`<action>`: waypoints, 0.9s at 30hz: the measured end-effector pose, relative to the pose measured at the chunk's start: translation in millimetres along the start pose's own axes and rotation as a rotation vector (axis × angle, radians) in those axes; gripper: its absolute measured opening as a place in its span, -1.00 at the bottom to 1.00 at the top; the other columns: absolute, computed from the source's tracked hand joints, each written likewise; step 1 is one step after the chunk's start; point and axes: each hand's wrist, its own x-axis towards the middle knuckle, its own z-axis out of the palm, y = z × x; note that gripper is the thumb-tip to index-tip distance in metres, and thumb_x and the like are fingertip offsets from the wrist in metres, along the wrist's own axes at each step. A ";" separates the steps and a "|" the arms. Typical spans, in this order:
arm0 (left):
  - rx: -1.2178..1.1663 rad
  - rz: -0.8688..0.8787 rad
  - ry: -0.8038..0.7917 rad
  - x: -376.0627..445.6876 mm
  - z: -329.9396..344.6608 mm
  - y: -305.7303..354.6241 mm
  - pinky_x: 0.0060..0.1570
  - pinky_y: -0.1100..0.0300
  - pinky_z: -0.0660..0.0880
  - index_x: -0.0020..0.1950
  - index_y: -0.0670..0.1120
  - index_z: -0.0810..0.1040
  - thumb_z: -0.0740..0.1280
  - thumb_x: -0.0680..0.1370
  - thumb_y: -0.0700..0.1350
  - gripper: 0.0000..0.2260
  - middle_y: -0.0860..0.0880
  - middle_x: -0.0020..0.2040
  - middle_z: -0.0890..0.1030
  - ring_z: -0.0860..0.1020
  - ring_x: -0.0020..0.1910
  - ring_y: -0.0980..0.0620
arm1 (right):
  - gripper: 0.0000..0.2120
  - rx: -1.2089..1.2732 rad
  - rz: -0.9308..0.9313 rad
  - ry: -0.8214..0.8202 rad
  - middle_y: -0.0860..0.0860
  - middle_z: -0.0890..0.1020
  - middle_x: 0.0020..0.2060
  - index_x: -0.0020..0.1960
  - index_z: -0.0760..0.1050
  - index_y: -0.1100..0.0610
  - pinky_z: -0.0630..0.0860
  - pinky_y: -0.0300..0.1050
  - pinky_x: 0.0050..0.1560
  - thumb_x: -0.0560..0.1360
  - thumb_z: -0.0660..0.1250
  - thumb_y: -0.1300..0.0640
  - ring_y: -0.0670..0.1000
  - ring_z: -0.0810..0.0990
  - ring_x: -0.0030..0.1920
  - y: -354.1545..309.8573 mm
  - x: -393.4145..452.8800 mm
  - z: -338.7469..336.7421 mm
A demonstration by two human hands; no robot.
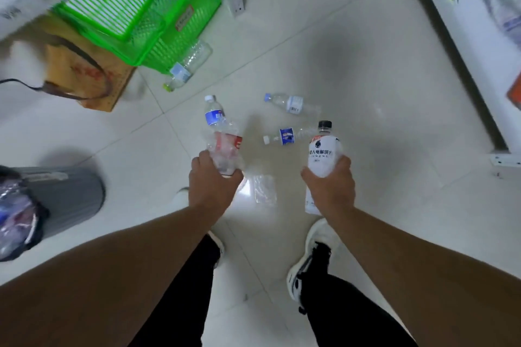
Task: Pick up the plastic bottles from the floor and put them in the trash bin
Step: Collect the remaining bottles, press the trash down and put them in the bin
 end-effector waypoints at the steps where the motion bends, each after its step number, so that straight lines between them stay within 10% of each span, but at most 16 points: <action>1: -0.021 0.008 0.015 -5.3 -14.4 10.6 0.09 -0.09 0.58 0.24 -0.09 0.44 0.59 0.39 0.14 -0.42 -0.03 0.06 0.47 0.55 0.03 -0.15 | -0.28 -0.004 -0.035 -0.028 0.04 0.59 0.07 0.38 0.34 0.06 0.48 -0.05 -0.05 0.37 0.60 -0.12 0.17 0.63 0.03 -12.4 -10.2 -11.5; 9: -0.177 -0.058 0.059 -52.0 -86.0 32.1 -0.32 -0.03 0.65 0.24 -0.03 0.49 0.56 0.35 0.25 -0.40 -0.02 0.09 0.54 0.60 0.00 -0.09 | -0.24 -0.019 -0.183 -0.173 0.04 0.63 0.12 0.35 0.36 0.02 0.64 0.08 0.12 0.32 0.60 -0.24 0.15 0.66 0.08 -70.7 -77.5 -64.3; 14: -0.330 -0.196 0.022 -89.6 -110.2 -2.5 -0.33 0.25 0.45 0.13 0.13 0.43 0.57 0.36 0.26 -0.51 0.17 -0.06 0.58 0.59 -0.13 0.14 | -0.30 0.049 -0.186 -0.267 -0.04 0.64 0.02 0.27 0.39 -0.01 0.54 -0.14 -0.25 0.31 0.63 -0.25 -0.06 0.68 -0.13 -87.3 -131.7 -53.5; 27: -0.615 -0.359 0.125 -97.9 -292.2 -245.9 -0.53 0.30 0.52 0.21 0.10 0.37 0.63 0.41 0.21 -0.43 0.09 -0.04 0.59 0.62 -0.14 0.03 | -0.32 -0.116 -0.346 -0.534 0.02 0.71 0.03 0.24 0.48 0.01 0.62 -0.08 -0.25 0.28 0.68 -0.23 0.05 0.76 -0.09 -144.3 -323.0 147.8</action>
